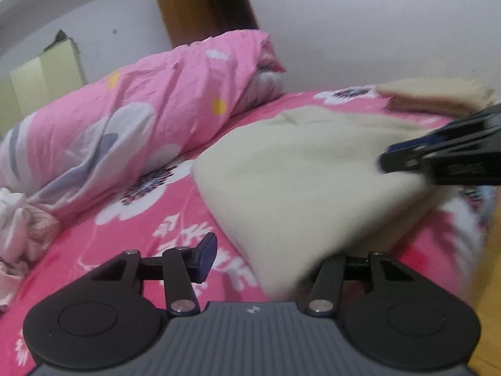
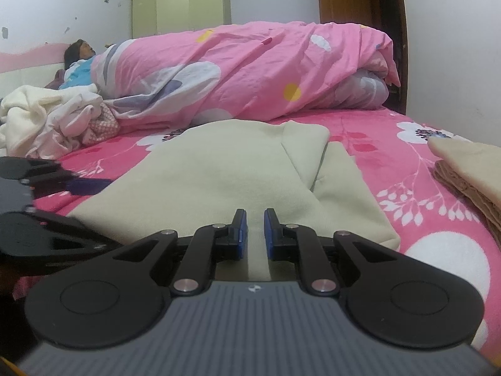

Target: Fold clothes

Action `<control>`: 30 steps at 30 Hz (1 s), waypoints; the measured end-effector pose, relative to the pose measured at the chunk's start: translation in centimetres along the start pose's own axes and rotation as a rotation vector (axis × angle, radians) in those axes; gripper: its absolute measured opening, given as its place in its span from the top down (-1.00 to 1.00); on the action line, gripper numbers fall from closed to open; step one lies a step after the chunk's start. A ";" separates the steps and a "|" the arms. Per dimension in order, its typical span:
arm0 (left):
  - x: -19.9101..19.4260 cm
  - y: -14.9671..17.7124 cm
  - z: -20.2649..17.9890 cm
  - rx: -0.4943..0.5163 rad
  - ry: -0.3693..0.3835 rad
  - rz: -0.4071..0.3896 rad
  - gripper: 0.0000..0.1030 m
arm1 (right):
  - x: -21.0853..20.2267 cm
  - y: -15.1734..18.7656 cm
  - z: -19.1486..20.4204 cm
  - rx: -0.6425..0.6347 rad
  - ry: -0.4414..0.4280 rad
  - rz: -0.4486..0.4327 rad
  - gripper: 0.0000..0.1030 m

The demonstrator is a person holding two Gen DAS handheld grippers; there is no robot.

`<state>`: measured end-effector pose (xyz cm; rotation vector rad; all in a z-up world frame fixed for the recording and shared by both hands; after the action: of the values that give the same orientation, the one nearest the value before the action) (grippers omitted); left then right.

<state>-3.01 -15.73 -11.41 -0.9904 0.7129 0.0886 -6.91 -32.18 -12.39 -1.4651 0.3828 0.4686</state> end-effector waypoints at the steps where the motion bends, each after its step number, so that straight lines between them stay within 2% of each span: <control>1: -0.2 0.3 0.2 -0.009 0.015 -0.001 -0.01 | 0.0 0.0 -0.1 0.006 -0.003 0.000 0.81; 5: -0.9 1.3 1.2 -0.046 0.077 -0.004 -0.06 | 0.1 0.1 -0.2 0.011 -0.008 -0.003 0.81; 6: -1.1 1.6 1.4 -0.055 0.092 -0.005 -0.13 | 0.1 0.1 -0.2 0.011 -0.008 -0.004 0.81; 12: -2.6 2.4 2.3 -0.079 0.159 -0.021 -0.09 | 0.1 0.2 -0.1 -0.002 -0.001 -0.002 0.81; 19: -6.2 1.0 4.3 -0.121 0.316 -0.160 -0.05 | 0.0 0.3 -0.2 -0.001 -0.004 -0.011 0.81; 22: -4.6 0.0 3.3 -0.113 0.324 -0.161 0.16 | -0.1 0.2 0.0 -0.013 0.006 -0.007 0.81; 23: -4.0 -0.3 2.9 -0.109 0.324 -0.157 0.35 | -0.3 -0.1 0.1 -0.016 0.011 0.000 0.81; 24: -3.4 -0.6 2.5 -0.105 0.325 -0.152 0.70 | -0.4 -0.3 0.1 -0.018 0.015 0.006 0.80; 25: -2.8 -0.8 2.0 -0.101 0.326 -0.148 0.87 | -0.7 -0.6 0.2 -0.023 0.023 0.009 0.79; 26: -2.3 -1.1 1.6 -0.096 0.326 -0.143 0.94 | -1.1 -0.9 0.3 -0.033 0.039 0.005 0.79; 28: -1.2 -1.4 0.9 -0.089 0.327 -0.135 0.95 | -2.0 -1.5 0.4 -0.053 0.071 -0.001 0.79; 30: -0.7 -0.9 0.7 -0.092 0.332 -0.131 0.95 | -2.1 -1.3 -0.1 -0.059 0.107 0.036 0.79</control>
<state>-2.90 -15.52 -10.09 -1.1515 0.9507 -0.1632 -8.02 -32.44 -10.25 -1.5469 0.4845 0.4339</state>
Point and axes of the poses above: each gripper's, at about its wrist camera, not at the fingertips, and x roughly the way its jaws point, z to its left, y to its underside, the point moved 1 cm from there along x, roughly the way its jaws point, and after that the axes turned 9 degrees about z, right-handed, at the moved point
